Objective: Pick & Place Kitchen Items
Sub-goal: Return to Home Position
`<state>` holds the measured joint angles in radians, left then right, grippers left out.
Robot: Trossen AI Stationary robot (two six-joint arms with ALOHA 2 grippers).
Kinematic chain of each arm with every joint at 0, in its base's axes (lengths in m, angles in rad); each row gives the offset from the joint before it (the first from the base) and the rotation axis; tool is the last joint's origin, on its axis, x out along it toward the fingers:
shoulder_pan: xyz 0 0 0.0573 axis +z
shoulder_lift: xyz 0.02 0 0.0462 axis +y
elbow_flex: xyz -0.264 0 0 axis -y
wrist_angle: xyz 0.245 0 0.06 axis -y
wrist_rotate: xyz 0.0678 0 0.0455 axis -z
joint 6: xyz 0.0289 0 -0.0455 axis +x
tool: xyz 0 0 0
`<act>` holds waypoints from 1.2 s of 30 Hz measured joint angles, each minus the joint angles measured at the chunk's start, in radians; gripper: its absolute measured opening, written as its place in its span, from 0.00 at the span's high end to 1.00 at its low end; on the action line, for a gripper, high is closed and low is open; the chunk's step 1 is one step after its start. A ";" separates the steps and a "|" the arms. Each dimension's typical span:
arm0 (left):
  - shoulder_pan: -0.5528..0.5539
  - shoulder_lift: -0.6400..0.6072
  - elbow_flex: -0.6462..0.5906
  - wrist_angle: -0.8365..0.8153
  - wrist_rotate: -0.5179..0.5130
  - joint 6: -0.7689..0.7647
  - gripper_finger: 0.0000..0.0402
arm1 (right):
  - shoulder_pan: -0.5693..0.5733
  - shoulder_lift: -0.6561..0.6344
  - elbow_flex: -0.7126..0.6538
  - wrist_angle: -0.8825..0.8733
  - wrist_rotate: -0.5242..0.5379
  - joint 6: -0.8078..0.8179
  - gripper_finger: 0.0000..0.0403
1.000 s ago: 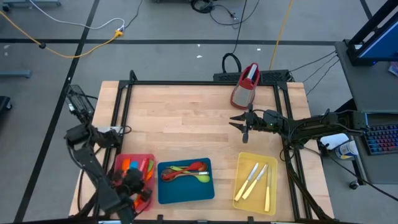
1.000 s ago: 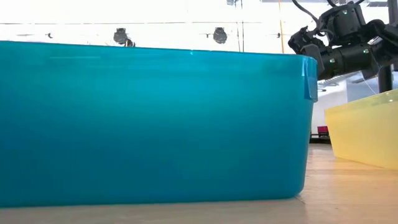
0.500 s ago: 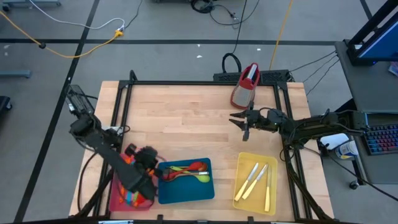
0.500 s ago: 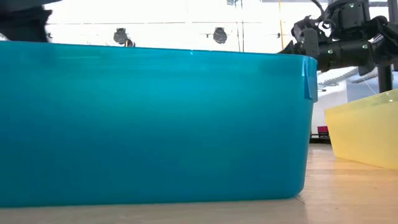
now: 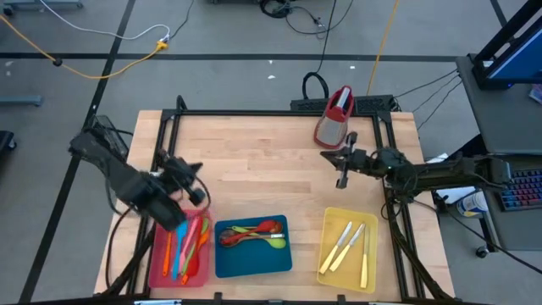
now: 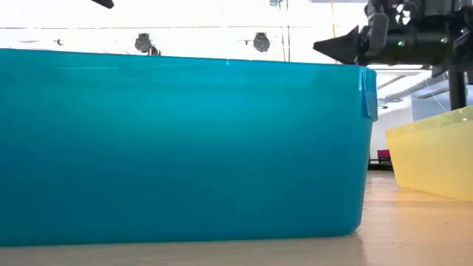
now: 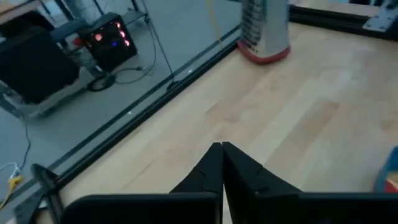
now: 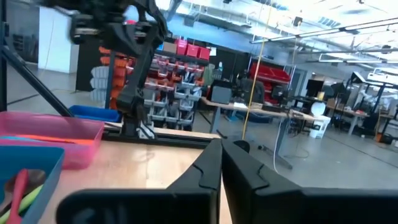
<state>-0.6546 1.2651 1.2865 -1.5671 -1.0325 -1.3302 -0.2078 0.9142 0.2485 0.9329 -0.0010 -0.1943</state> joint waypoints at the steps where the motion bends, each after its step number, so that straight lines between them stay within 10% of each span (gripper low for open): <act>1: 0.011 -0.030 0.000 0.001 0.006 0.024 0.99 | -0.001 -0.028 0.000 -0.027 0.000 -0.002 0.99; 11: 0.052 -0.245 -0.191 0.342 0.110 0.470 0.99 | -0.002 -0.379 0.000 -0.431 0.000 -0.009 1.00; 16: 0.099 -0.364 -0.443 0.869 0.236 0.887 0.99 | -0.003 -0.540 0.000 -0.559 0.000 -0.009 1.00; 22: 0.257 -0.480 -0.682 1.443 0.618 1.410 0.99 | -0.003 -0.657 0.000 -0.700 -0.001 -0.019 1.00; 36: 0.595 -0.888 -0.979 1.554 0.780 1.462 0.96 | -0.003 -0.808 0.000 -0.882 -0.029 0.037 1.00</act>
<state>-0.0592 0.3766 0.3079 -0.0134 -0.2525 0.1318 -0.2104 0.1061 0.2485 0.0509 -0.0301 -0.1575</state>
